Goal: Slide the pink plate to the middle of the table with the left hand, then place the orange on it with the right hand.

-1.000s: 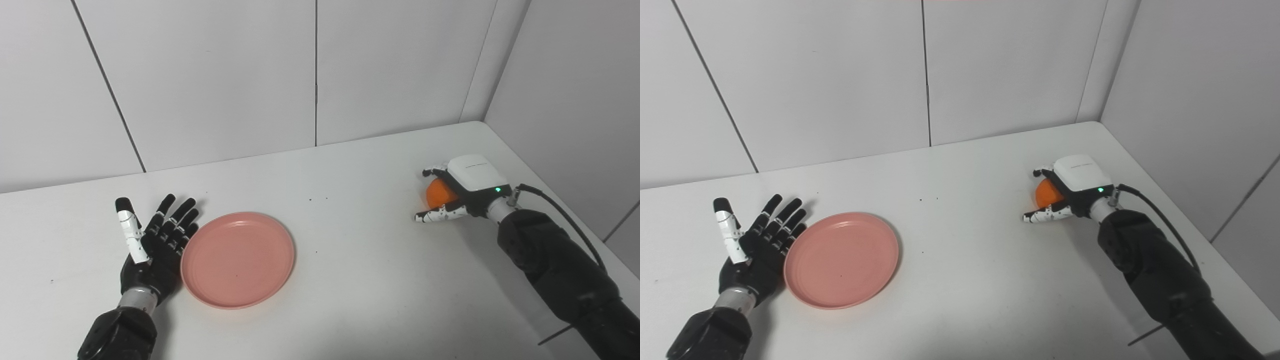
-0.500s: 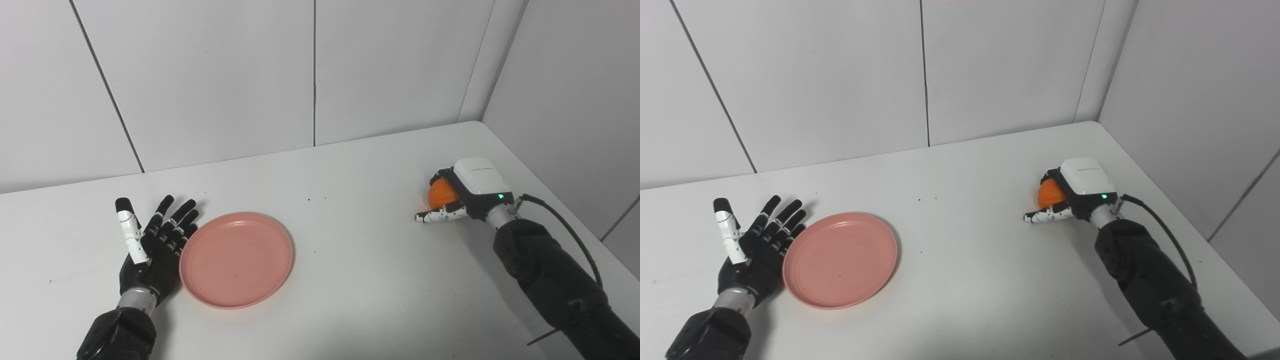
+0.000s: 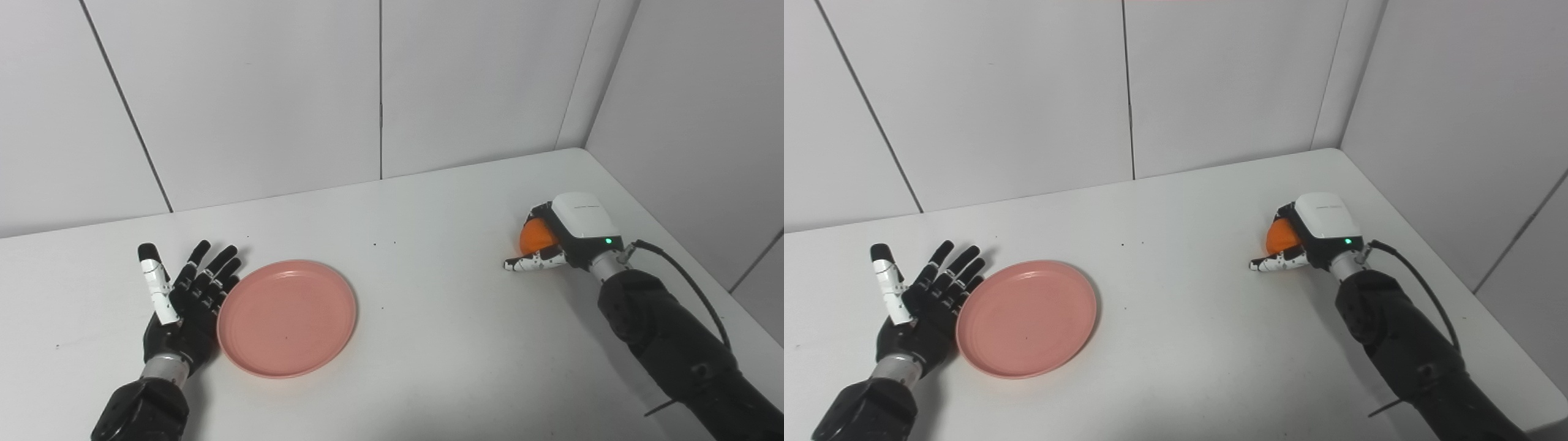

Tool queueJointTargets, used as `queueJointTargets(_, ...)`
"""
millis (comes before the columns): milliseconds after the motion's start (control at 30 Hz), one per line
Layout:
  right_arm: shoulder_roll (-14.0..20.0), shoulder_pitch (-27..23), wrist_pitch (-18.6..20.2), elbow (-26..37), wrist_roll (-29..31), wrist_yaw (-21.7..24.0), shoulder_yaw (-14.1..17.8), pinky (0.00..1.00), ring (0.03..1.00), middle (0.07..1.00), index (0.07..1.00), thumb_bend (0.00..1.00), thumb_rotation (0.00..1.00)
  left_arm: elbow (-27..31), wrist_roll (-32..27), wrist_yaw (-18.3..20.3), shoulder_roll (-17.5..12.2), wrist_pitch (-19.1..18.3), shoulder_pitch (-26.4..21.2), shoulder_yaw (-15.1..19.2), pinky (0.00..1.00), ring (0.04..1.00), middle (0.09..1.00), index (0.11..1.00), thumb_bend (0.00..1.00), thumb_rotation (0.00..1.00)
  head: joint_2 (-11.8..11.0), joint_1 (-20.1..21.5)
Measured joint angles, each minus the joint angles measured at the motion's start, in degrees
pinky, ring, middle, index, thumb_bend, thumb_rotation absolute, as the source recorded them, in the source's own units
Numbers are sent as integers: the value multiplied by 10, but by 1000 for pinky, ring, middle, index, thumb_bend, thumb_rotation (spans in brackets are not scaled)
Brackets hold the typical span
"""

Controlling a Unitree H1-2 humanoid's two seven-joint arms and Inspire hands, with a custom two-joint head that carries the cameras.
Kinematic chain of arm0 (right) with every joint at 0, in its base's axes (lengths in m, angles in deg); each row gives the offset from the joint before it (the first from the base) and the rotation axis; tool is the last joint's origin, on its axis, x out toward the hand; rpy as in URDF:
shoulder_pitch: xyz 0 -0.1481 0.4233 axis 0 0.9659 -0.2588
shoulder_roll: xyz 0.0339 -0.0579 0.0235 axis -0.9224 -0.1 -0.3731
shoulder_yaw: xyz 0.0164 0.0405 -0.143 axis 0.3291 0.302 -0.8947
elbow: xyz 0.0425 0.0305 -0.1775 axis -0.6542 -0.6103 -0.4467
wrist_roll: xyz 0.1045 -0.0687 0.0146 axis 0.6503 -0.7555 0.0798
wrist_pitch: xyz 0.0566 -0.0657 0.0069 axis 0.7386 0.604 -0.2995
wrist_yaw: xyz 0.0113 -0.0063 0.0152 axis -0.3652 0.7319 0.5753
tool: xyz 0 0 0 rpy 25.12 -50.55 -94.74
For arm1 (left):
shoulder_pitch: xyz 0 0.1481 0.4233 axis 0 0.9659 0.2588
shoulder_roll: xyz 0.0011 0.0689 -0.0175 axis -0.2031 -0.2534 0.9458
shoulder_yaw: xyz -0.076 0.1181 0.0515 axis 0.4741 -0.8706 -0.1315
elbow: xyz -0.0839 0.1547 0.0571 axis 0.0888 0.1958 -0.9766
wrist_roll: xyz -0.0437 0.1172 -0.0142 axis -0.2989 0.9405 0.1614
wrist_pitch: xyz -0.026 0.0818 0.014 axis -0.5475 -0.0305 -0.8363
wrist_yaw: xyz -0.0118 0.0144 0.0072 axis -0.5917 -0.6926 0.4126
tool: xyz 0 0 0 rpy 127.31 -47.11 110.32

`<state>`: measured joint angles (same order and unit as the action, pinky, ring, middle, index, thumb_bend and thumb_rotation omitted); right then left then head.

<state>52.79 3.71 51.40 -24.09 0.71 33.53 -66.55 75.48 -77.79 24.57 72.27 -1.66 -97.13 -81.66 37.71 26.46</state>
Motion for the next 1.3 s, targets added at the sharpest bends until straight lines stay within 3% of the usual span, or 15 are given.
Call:
queueJointTargets(300,19,0,16,49,-1,68,-9,106,159,215,252,581,276,3,0,0,3,0,0,-2,993,872,775,920,873,1000,-2,-3)
queueJointTargets(533,12,1,37,119,-19,118,-11,86,143,204,242,561,299,4,3,0,6,0,0,-2,983,879,782,925,875,1000,0,-12)
queueJointTargets(633,9,-4,49,154,-27,139,-9,110,167,239,380,538,314,4,7,0,8,0,0,-3,971,870,779,916,865,1000,-3,-19)
queueJointTargets(667,6,-6,53,167,-31,145,-8,110,168,241,387,538,313,5,8,0,9,0,0,-3,970,869,779,916,865,1000,-3,-19)
queueJointTargets(700,3,-9,56,178,-34,148,-7,117,177,254,427,539,304,5,10,0,9,0,0,-3,978,872,781,918,859,1000,-3,-25)
queueJointTargets(733,0,-11,59,187,-37,151,-6,123,184,266,455,522,231,5,11,0,10,0,0,-3,982,877,785,920,853,1000,-3,-25)
queueJointTargets(833,-13,-19,60,207,-43,152,1,103,156,218,467,507,161,10,12,-2,12,0,2,-5,999,890,798,923,841,1000,-1,-41)
queueJointTargets(1033,-31,-27,60,241,-42,153,8,85,136,196,468,507,155,20,15,-16,23,0,7,-13,974,881,793,914,834,1000,4,-96)
queueJointTargets(1300,-56,-48,60,287,-37,159,9,80,125,182,469,506,153,26,37,-34,39,0,9,-25,939,847,779,893,826,1000,4,-127)
